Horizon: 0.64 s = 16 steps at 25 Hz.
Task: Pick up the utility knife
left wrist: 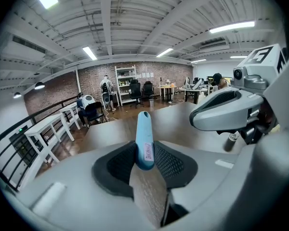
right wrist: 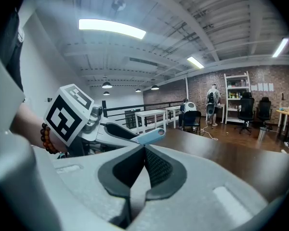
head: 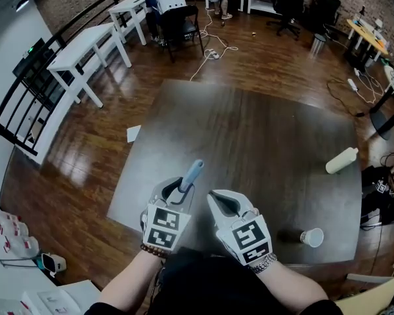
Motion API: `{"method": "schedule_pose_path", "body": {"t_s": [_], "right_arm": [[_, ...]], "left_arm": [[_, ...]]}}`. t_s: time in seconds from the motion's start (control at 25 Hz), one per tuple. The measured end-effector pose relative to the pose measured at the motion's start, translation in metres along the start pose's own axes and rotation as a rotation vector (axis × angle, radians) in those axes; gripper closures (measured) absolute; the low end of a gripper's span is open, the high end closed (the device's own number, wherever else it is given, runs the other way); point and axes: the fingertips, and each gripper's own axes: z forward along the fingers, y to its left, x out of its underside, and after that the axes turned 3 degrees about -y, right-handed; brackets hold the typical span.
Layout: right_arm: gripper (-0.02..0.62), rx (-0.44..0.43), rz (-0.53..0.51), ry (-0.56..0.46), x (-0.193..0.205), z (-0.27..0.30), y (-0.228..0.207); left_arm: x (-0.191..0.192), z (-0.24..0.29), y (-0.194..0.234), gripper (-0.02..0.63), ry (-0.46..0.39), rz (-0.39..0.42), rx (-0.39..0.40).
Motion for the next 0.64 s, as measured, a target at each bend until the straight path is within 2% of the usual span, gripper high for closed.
{"method": "schedule_pose_path", "body": {"t_s": [0.64], "right_arm": [[0.601, -0.022, -0.012, -0.020, -0.009, -0.012, 0.014]], "left_arm": [[-0.004, -0.028, -0.010, 0.462, -0.011, 0.021, -0.024]]}}
